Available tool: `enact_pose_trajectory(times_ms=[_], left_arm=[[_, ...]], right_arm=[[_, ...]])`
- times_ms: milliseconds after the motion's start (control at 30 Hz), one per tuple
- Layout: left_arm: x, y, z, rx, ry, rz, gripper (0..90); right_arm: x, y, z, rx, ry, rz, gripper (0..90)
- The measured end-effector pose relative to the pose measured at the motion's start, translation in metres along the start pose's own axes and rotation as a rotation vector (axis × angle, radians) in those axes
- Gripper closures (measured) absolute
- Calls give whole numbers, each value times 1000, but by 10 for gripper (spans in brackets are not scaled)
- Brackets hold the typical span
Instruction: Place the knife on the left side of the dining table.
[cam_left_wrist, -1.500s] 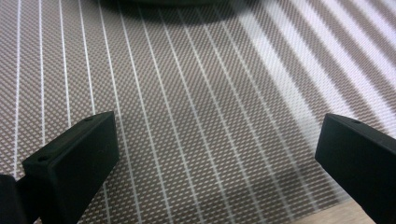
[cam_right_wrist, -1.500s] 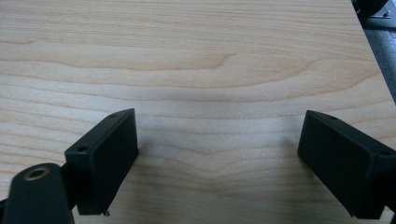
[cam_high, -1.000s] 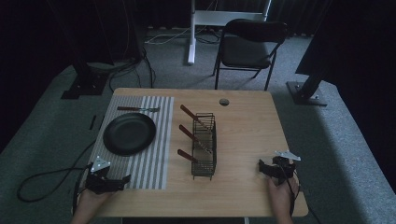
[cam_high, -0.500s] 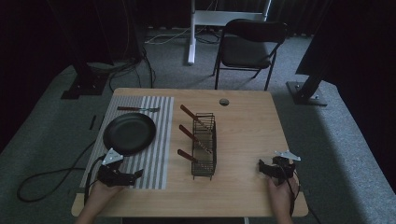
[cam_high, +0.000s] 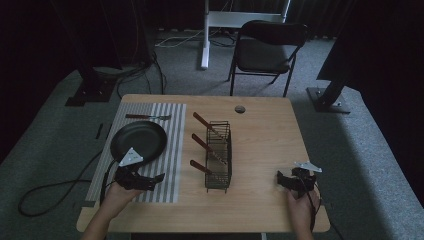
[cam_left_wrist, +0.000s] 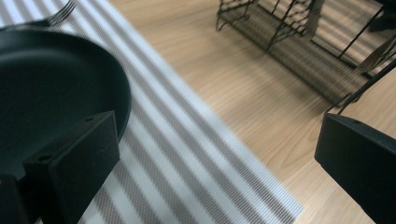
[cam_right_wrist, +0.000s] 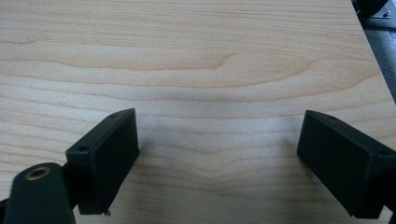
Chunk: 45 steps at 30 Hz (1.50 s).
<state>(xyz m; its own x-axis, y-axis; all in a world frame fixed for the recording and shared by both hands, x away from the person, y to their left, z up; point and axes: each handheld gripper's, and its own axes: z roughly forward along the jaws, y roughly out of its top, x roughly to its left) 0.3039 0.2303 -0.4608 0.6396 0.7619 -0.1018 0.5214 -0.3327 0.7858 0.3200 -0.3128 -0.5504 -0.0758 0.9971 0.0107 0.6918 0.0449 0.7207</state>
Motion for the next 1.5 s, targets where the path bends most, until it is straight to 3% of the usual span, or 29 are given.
enact_pose_trajectory(times_ms=[233, 700, 833, 1067, 1300, 1500], left_arm=[[-5, 21, 6, -7, -11, 50, 7], [-13, 63, 16, -38, -37, 104, 22], [-14, 75, 22, -38, -69, 99, 22], [-19, 92, 31, -23, -81, 119, 23], [-21, 105, 39, -28, -134, 93, 23], [-31, 113, 48, -22, -135, 91, 42]], right_arm=[[0, 0, 0, 0, 0, -1, 117], [0, 0, 0, 0, 0, -2, 117], [0, 0, 0, 0, 0, -1, 117], [0, 0, 0, 0, 1, 1, 117], [0, 0, 0, -1, 1, -2, 117], [0, 0, 0, -1, 1, -3, 117]])
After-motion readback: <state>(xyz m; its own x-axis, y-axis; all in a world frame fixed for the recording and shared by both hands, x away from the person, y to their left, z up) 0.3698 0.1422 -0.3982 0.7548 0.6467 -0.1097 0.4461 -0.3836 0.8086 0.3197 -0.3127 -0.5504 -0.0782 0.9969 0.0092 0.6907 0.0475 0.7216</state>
